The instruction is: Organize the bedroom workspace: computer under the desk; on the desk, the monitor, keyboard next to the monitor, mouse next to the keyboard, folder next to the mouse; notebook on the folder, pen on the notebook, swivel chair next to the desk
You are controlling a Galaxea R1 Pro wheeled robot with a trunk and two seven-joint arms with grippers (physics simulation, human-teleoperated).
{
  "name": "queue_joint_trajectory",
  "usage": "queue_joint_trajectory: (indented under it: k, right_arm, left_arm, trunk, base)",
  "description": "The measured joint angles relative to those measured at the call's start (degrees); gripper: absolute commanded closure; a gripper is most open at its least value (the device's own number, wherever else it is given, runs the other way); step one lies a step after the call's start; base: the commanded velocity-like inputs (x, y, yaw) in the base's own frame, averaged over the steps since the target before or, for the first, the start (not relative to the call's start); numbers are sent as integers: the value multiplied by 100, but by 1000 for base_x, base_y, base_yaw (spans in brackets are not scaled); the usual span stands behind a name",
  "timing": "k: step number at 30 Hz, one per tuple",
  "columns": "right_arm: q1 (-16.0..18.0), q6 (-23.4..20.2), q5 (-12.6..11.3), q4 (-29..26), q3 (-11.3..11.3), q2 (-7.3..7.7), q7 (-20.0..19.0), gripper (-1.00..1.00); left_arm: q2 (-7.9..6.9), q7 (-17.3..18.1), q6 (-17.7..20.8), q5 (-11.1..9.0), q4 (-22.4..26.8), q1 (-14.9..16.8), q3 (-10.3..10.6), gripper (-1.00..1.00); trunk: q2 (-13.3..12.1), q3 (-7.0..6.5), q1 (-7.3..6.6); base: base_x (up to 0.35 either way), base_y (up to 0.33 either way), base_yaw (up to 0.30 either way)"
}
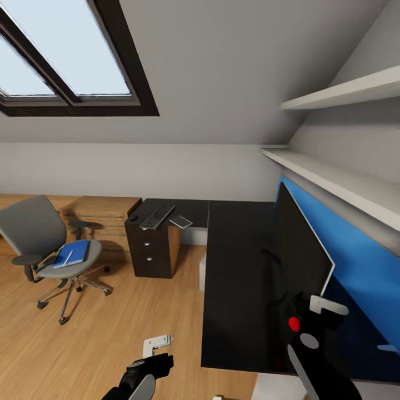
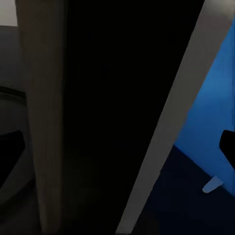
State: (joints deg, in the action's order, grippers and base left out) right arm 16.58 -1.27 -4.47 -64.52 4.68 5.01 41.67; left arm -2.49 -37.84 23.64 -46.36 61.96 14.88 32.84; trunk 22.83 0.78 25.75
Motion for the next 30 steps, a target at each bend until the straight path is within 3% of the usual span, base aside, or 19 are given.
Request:
queue_joint_trajectory:
  k: [30]
  right_arm:
    - [0,158,25,-43,53,-8,-22,-100]
  left_arm:
    - [-9,-1,1,15,0,0,-9,-100]
  trunk:
    - [0,0,0]
  base:
    - [-1,-16,0]
